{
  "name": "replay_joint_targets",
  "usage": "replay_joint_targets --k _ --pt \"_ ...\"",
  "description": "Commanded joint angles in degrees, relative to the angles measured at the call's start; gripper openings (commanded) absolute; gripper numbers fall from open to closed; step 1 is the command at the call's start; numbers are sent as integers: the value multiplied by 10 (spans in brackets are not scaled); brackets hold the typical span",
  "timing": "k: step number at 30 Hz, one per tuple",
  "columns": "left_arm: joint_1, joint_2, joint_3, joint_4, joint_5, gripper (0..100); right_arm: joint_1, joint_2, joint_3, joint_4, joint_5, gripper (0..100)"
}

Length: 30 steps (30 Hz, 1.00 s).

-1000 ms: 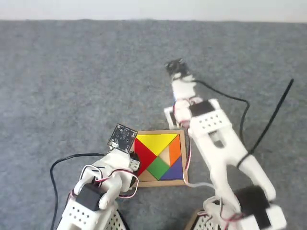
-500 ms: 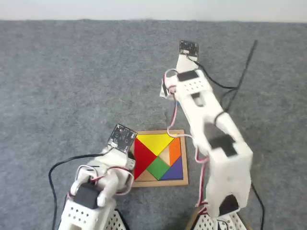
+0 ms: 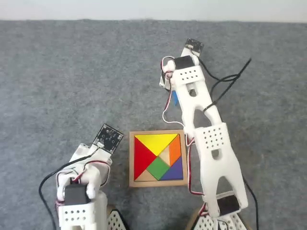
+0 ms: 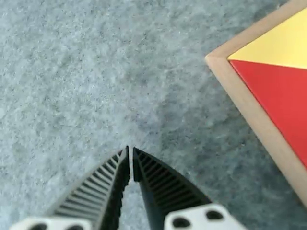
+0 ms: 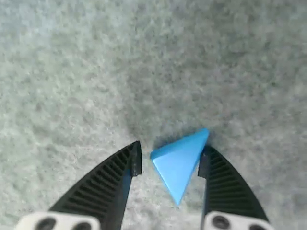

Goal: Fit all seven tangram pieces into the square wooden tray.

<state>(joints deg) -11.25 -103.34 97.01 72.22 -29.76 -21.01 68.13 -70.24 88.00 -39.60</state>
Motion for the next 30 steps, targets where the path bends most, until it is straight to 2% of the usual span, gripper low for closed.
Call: replay_joint_targets --k 1,6,14,18,23,30 --pt "-3 -11 -19 2 -6 15 4 54 -141 38 -4 191" --pt "-5 -11 -19 8 -6 15 2 105 -216 79 39 188" --pt "-7 -11 -22 18 -6 15 4 105 -217 145 93 183" --pt "-7 -11 -22 18 -6 15 5 105 -216 146 94 113" --pt "-7 -11 -21 18 -6 15 4 105 -216 146 96 108" --pt "-7 -11 -20 18 -7 15 4 105 -216 148 168 59"
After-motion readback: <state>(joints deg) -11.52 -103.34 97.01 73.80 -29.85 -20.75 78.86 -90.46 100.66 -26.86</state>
